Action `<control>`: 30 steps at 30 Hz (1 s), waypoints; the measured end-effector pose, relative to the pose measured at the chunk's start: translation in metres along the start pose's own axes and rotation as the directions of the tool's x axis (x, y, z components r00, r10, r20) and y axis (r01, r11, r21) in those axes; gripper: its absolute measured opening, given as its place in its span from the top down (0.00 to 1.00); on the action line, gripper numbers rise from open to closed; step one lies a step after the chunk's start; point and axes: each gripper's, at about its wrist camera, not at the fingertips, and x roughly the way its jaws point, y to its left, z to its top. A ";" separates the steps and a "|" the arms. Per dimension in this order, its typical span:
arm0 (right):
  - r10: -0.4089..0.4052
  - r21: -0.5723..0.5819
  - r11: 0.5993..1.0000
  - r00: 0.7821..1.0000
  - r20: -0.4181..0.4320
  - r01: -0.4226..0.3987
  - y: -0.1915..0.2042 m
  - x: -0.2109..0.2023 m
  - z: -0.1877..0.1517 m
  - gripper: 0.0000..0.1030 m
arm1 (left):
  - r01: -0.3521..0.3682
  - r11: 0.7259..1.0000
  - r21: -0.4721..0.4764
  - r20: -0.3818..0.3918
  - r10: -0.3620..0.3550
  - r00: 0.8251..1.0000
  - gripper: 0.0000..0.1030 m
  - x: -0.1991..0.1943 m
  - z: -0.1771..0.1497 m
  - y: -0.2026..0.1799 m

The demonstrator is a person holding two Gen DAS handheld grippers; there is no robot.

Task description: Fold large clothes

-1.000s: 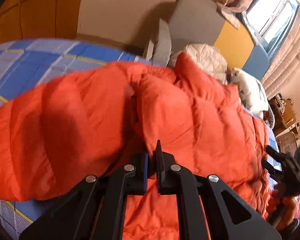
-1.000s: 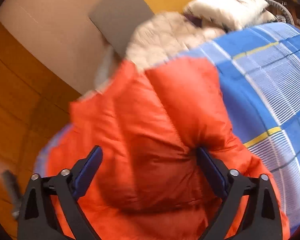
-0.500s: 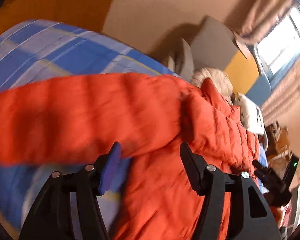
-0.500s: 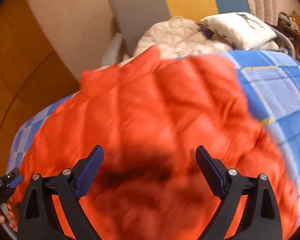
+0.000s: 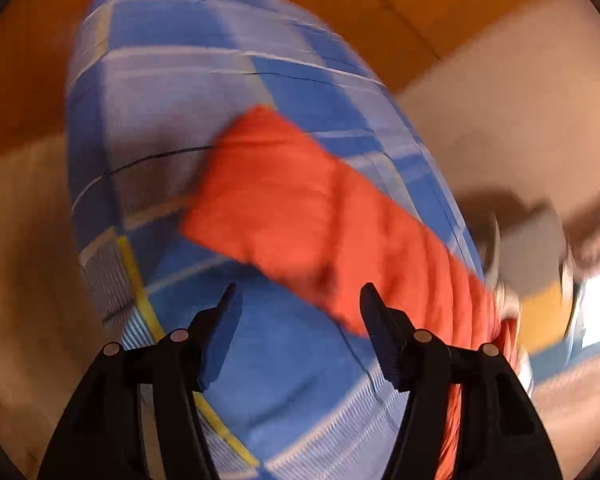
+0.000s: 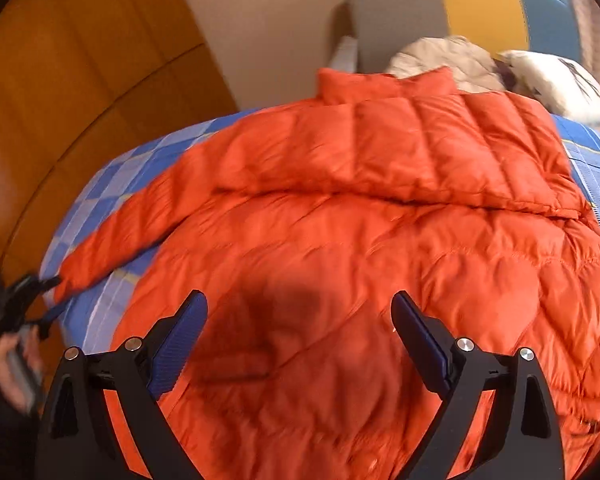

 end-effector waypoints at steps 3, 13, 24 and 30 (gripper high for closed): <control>0.002 -0.023 1.000 1.000 -0.002 -0.002 0.002 -0.012 -0.012 0.10 | 0.006 0.996 -0.089 0.032 -0.003 0.999 0.48 0.013 0.009 0.012; -0.024 0.044 0.999 1.000 -0.009 0.025 -0.026 -0.030 -0.032 0.10 | 0.150 0.945 0.289 0.085 -0.181 0.980 0.93 -0.006 0.008 -0.099; 0.036 0.178 0.983 0.999 0.023 -0.040 -0.073 -0.039 -0.018 0.10 | 0.501 0.407 0.764 -0.323 -0.431 0.843 0.93 -0.001 -0.172 -0.304; 0.131 0.293 0.945 0.989 0.066 -0.144 -0.106 -0.038 0.007 0.12 | 0.494 0.323 0.807 -0.443 -0.221 0.869 0.85 0.070 -0.248 -0.307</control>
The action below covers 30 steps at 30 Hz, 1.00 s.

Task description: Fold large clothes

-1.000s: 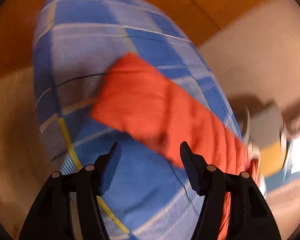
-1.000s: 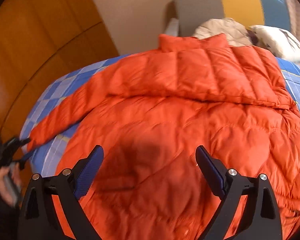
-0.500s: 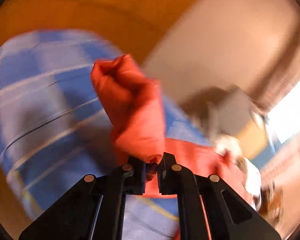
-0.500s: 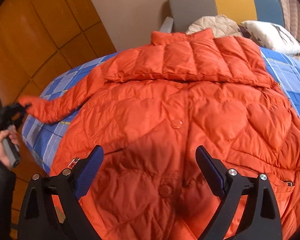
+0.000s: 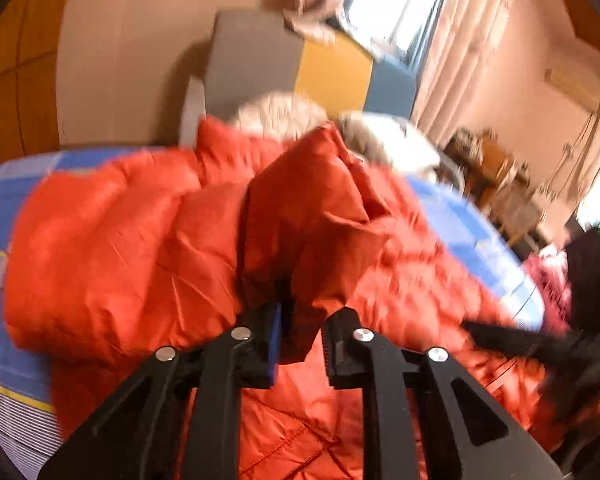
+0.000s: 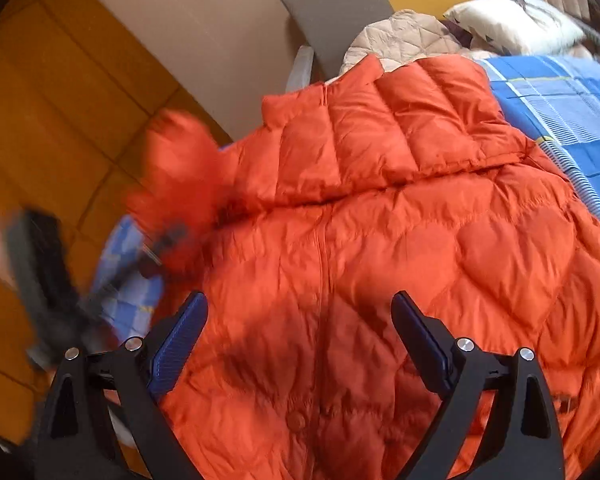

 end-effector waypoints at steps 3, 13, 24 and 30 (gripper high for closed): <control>0.082 0.030 0.996 0.997 -0.008 -0.082 0.001 0.012 0.018 0.13 | -0.013 1.000 -0.011 -0.044 0.013 0.999 0.82 0.013 -0.009 0.000; 0.145 0.040 0.989 0.979 -0.140 -0.140 0.039 0.101 0.049 0.59 | -0.025 0.999 0.047 -0.044 0.027 0.999 0.36 0.008 -0.016 -0.038; 0.029 -0.148 0.989 0.993 0.111 -0.012 0.060 0.038 0.098 0.92 | -0.138 0.979 -0.148 0.076 0.150 0.986 0.31 -0.058 -0.032 0.011; -0.085 -0.118 0.986 0.970 0.226 0.114 0.025 0.018 0.143 0.92 | -0.256 0.939 -0.230 0.025 0.269 0.963 0.31 -0.053 -0.026 0.047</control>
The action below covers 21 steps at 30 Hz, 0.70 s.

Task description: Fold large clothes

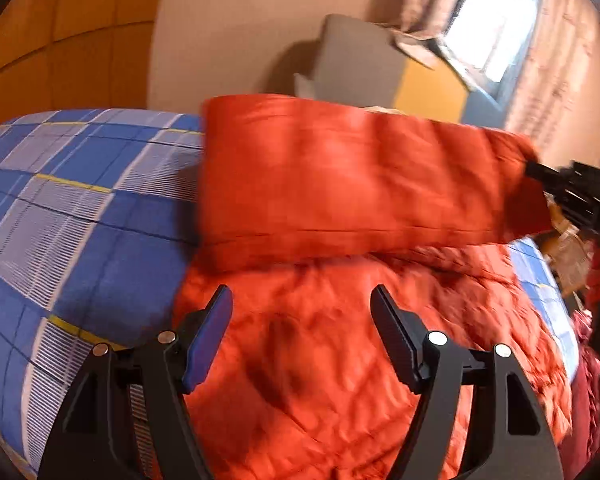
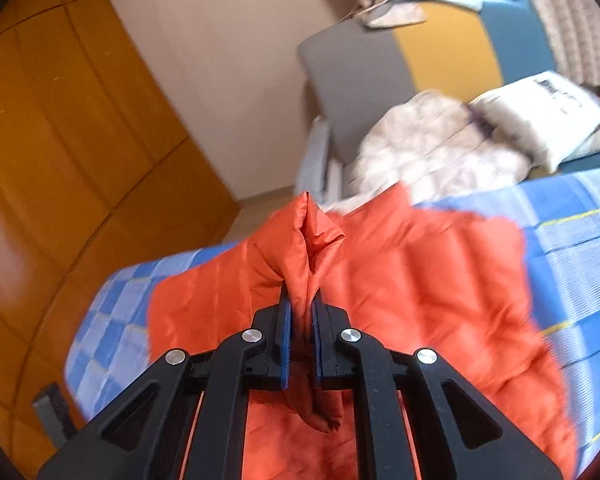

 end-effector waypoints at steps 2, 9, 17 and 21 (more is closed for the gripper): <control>-0.048 0.010 0.999 0.999 0.014 0.047 -0.018 -0.001 0.008 0.92 | -0.012 1.000 -0.028 -0.001 0.012 1.000 0.31 0.002 0.007 0.007; -0.170 0.042 0.984 0.985 -0.026 0.171 -0.068 0.018 0.003 0.92 | -0.036 0.999 -0.012 0.049 0.037 0.998 0.32 0.023 0.038 -0.001; -0.244 0.081 0.964 0.962 -0.122 0.255 -0.108 0.047 -0.025 0.92 | -0.023 0.999 0.047 0.019 0.022 1.000 0.32 0.048 0.063 -0.017; -0.231 0.100 0.964 0.964 -0.133 0.245 -0.113 0.048 -0.031 0.92 | -0.011 0.997 0.070 -0.029 0.013 0.999 0.32 0.067 0.065 -0.026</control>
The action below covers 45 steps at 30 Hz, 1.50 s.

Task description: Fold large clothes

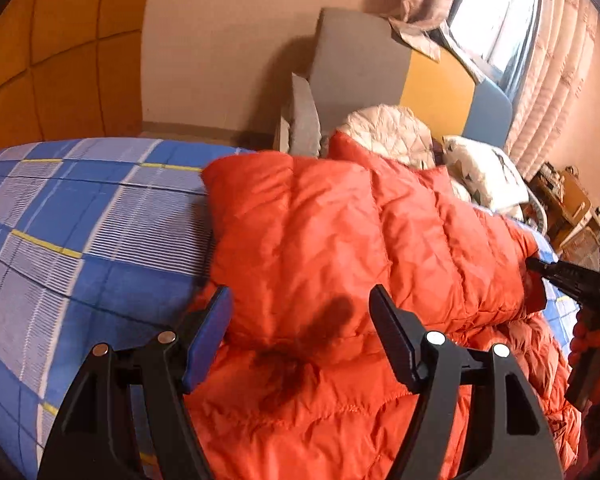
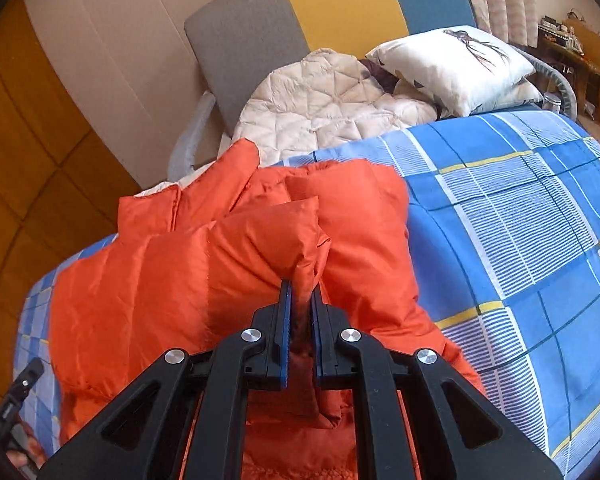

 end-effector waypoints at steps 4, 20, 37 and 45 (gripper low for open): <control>-0.012 -0.001 1.000 1.000 0.027 0.012 0.000 -0.010 0.001 0.76 | -0.001 1.000 0.010 -0.025 0.001 1.000 0.33 0.013 -0.001 -0.007; -0.037 -0.184 0.982 0.999 -0.007 0.035 0.056 0.011 -0.015 0.40 | -0.017 0.999 0.039 -0.066 0.020 0.998 0.31 0.039 0.009 -0.015; -0.108 -0.142 0.985 0.994 -0.035 0.103 0.044 0.045 -0.025 0.35 | -0.093 0.995 0.040 -0.063 0.095 0.993 0.31 0.053 -0.002 -0.016; -0.064 -0.111 0.992 0.998 -0.001 0.064 0.040 0.004 -0.039 0.23 | -0.078 0.996 0.048 -0.029 0.079 0.996 0.30 0.012 -0.020 -0.013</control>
